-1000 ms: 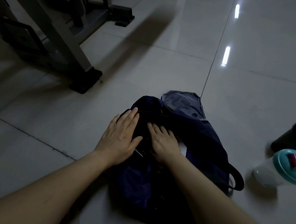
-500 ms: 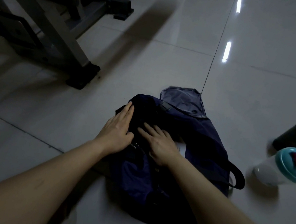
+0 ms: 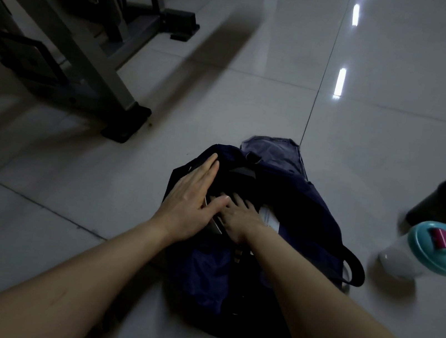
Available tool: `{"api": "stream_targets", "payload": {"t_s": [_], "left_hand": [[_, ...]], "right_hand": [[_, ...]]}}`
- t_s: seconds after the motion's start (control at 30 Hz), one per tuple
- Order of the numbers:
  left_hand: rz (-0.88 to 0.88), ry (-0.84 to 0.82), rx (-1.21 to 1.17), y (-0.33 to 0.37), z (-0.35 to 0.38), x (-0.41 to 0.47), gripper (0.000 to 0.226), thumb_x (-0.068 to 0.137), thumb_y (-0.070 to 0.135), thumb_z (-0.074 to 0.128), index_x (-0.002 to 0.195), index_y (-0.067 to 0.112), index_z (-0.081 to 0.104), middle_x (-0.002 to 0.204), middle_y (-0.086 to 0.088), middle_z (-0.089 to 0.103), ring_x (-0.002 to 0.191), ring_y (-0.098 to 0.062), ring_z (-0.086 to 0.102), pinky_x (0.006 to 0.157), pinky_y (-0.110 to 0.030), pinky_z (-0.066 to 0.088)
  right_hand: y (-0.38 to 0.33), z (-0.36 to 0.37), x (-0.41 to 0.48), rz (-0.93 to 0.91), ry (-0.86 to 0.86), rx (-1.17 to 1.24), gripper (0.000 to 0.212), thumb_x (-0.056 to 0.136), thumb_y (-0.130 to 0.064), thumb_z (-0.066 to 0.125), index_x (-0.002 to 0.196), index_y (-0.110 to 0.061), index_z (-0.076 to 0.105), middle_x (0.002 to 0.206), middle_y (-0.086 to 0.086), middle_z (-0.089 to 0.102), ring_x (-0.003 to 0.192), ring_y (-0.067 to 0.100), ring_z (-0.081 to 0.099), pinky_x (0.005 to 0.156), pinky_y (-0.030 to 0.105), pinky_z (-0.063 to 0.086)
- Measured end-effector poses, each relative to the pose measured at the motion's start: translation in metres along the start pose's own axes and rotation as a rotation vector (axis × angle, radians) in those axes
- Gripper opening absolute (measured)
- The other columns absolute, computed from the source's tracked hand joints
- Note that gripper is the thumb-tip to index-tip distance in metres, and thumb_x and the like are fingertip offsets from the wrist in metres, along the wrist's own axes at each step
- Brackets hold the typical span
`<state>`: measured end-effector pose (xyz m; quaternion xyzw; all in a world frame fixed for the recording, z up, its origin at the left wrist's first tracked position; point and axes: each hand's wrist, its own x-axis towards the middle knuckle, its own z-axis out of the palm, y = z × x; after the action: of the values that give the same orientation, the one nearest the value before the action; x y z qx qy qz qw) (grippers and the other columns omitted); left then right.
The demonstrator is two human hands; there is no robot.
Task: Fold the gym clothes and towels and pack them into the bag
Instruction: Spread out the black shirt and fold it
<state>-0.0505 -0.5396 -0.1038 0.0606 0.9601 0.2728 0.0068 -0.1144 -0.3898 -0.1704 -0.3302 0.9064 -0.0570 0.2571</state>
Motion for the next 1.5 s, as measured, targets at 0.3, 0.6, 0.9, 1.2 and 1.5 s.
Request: {"api": "stream_targets", "payload": {"t_s": [0.3, 0.6, 0.9, 1.2, 1.5], "left_hand": [[0.077, 0.155, -0.027, 0.029, -0.032, 0.004, 0.067, 0.097, 0.041, 0.025, 0.158, 0.015, 0.028, 0.166, 0.008, 0.019, 0.15, 0.0, 0.015, 0.123, -0.021, 0.007], [-0.029, 0.001, 0.002, 0.001, 0.01, 0.003, 0.062, 0.106, 0.032, 0.037, 0.162, 0.018, 0.015, 0.169, 0.012, 0.004, 0.153, -0.002, 0.005, 0.125, -0.024, 0.004], [-0.085, -0.341, 0.072, 0.003, 0.052, 0.022, 0.071, 0.106, 0.048, 0.039, 0.163, 0.018, 0.011, 0.17, 0.006, 0.0, 0.155, -0.012, 0.005, 0.127, -0.036, 0.01], [-0.212, -0.476, 0.243, -0.001, 0.069, 0.039, 0.082, 0.1, 0.064, 0.037, 0.163, 0.019, 0.01, 0.17, -0.004, 0.004, 0.156, -0.023, 0.0, 0.126, -0.041, 0.008], [-0.167, -0.561, 0.418, 0.002, 0.075, 0.038, 0.1, 0.091, 0.076, 0.042, 0.162, 0.021, -0.003, 0.169, -0.003, -0.014, 0.155, -0.023, -0.013, 0.126, -0.047, 0.002]], "right_hand": [[0.011, 0.0, 0.005, -0.026, -0.009, 0.012, 0.058, 0.108, -0.045, 0.027, 0.161, -0.035, 0.006, 0.169, 0.002, 0.009, 0.153, 0.032, 0.012, 0.119, 0.052, 0.019], [0.04, -0.008, -0.047, -0.086, 0.304, 0.15, 0.05, 0.099, -0.029, 0.049, 0.149, -0.024, 0.048, 0.156, 0.0, 0.044, 0.142, 0.022, 0.041, 0.113, 0.04, 0.039], [0.069, -0.002, -0.082, 0.556, 0.493, 0.173, 0.035, 0.094, -0.052, 0.056, 0.094, -0.016, 0.053, 0.104, 0.008, 0.061, 0.084, 0.029, 0.06, 0.063, 0.035, 0.041], [0.071, 0.007, -0.078, 0.576, 0.236, 0.214, 0.015, 0.093, -0.025, 0.057, 0.103, -0.015, 0.06, 0.098, 0.004, 0.065, 0.084, 0.026, 0.059, 0.067, 0.033, 0.046], [0.121, -0.058, -0.131, 0.745, 0.62, 0.844, 0.014, 0.079, -0.015, 0.052, 0.075, -0.004, 0.06, 0.075, 0.019, 0.07, 0.07, 0.039, 0.071, 0.068, 0.049, 0.061]]}}
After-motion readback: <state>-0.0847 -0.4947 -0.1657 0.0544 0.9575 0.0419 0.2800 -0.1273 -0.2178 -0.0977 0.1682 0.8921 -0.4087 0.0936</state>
